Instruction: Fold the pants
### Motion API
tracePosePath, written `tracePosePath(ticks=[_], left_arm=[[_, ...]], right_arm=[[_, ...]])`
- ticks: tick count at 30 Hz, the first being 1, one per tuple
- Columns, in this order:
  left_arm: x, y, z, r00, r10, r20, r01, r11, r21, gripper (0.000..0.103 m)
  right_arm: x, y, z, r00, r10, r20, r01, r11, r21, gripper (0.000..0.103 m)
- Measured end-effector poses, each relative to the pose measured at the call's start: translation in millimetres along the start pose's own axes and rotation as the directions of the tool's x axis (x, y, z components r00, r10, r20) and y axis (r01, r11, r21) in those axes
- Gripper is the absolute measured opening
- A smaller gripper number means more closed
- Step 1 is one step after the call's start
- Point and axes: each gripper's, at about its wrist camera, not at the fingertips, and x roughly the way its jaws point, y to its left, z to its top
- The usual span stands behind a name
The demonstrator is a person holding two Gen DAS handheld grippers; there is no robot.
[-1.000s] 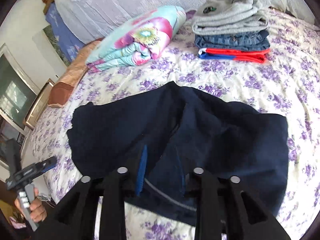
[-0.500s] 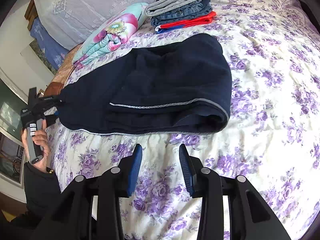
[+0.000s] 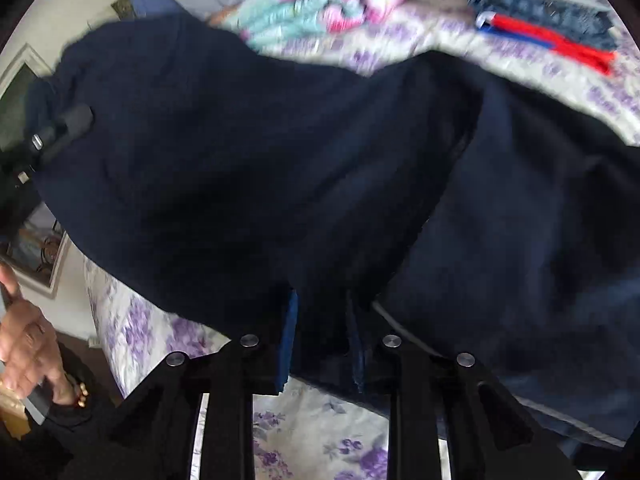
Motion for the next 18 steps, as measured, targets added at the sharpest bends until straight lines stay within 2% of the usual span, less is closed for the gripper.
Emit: tracePosePath(ticks=[1, 2, 3, 4, 6, 8, 11, 12, 13, 14, 16, 18], left_arm=[[3, 0, 2, 1.000, -0.005, -0.005, 0.005, 1.000, 0.004, 0.029], [5, 1, 2, 1.000, -0.004, -0.006, 0.004, 1.000, 0.008, 0.029], [7, 2, 3, 1.000, -0.002, -0.005, 0.002, 1.000, 0.009, 0.029], [9, 3, 4, 1.000, -0.006, -0.006, 0.006, 1.000, 0.007, 0.029], [13, 5, 6, 1.000, -0.018, -0.012, 0.018, 1.000, -0.006, 0.029], [16, 5, 7, 1.000, -0.021, -0.019, 0.021, 1.000, -0.013, 0.029], [21, 3, 9, 0.999, -0.023, -0.038, 0.023, 1.000, -0.009, 0.029], [21, 0, 9, 0.999, -0.025, -0.042, 0.025, 1.000, -0.005, 0.029], [22, -4, 9, 0.999, -0.023, -0.048, 0.023, 1.000, 0.005, 0.029], [22, -8, 9, 0.998, -0.021, -0.052, 0.022, 1.000, 0.014, 0.029], [20, -22, 9, 0.999, -0.014, -0.053, 0.016, 0.999, 0.044, 0.029], [17, -40, 8, 0.999, -0.012, -0.053, 0.016, 0.997, 0.081, 0.028]], right_arm=[[-3, 5, 4, 0.999, -0.018, -0.030, 0.017, 1.000, -0.023, 0.025], [-8, 5, 10, 0.999, -0.002, -0.045, 0.002, 1.000, -0.001, 0.024], [-17, 2, 19, 0.999, 0.022, -0.027, -0.021, 0.999, 0.029, 0.022], [-26, 0, 30, 1.000, -0.008, 0.012, 0.007, 1.000, 0.029, 0.022], [-36, -5, 55, 0.986, -0.142, 0.083, 0.141, 0.990, 0.022, 0.022], [-23, -17, 79, 0.988, -0.142, 0.058, 0.139, 0.989, 0.050, 0.021], [17, -28, 98, 0.981, -0.194, -0.023, 0.195, 0.980, 0.039, 0.019], [28, -31, 98, 0.980, -0.193, -0.043, 0.195, 0.980, 0.041, 0.019], [25, -29, 98, 0.979, -0.203, -0.014, 0.204, 0.979, 0.030, 0.019], [21, -28, 98, 0.980, -0.200, -0.021, 0.200, 0.979, 0.027, 0.019], [-6, -35, 91, 0.992, -0.125, -0.002, 0.125, 0.988, 0.096, 0.019], [-47, -45, 82, 0.990, -0.124, 0.063, 0.116, 0.986, 0.120, 0.019]])
